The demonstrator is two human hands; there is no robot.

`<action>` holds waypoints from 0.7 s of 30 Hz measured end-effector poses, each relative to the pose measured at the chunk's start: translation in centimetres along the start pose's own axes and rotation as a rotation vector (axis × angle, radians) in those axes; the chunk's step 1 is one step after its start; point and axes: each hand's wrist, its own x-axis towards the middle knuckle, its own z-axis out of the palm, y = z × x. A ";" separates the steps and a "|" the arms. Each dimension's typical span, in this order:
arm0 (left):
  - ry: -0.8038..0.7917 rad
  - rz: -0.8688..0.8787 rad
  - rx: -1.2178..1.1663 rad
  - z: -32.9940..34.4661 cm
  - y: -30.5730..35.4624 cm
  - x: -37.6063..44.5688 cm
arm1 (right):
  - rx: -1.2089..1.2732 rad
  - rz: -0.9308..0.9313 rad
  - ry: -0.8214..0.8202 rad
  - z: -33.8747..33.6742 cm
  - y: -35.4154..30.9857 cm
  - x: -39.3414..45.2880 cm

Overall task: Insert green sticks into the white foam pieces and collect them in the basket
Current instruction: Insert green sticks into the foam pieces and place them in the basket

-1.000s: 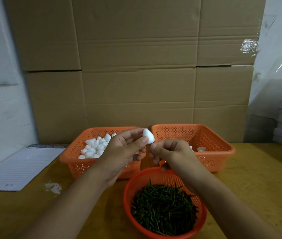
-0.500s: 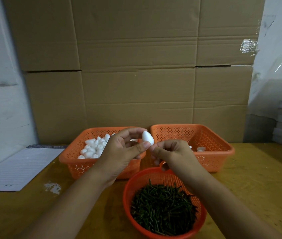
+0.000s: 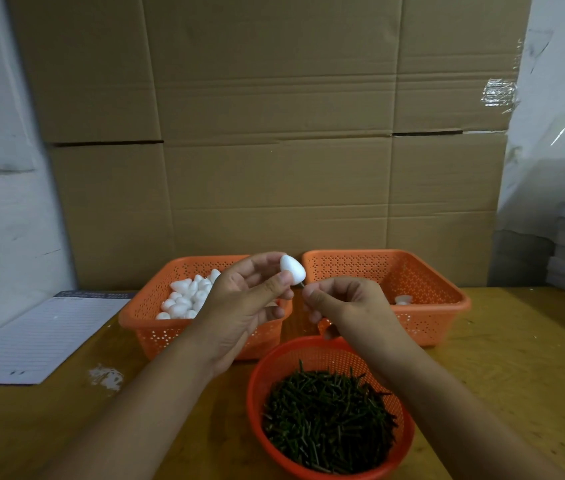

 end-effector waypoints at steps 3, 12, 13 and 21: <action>0.032 -0.006 0.009 0.0 -0.1 0.1 | -0.041 -0.043 0.045 0.0 0.1 0.0; 0.038 -0.033 0.009 -0.4 0.0 0.1 | -0.099 -0.120 0.053 0.1 0.1 -0.1; 0.039 -0.036 0.012 -0.4 0.0 0.2 | -0.107 -0.124 0.056 0.2 0.1 -0.1; 0.033 -0.010 0.022 -0.4 -0.2 0.2 | -0.095 -0.141 0.088 0.4 0.1 -0.2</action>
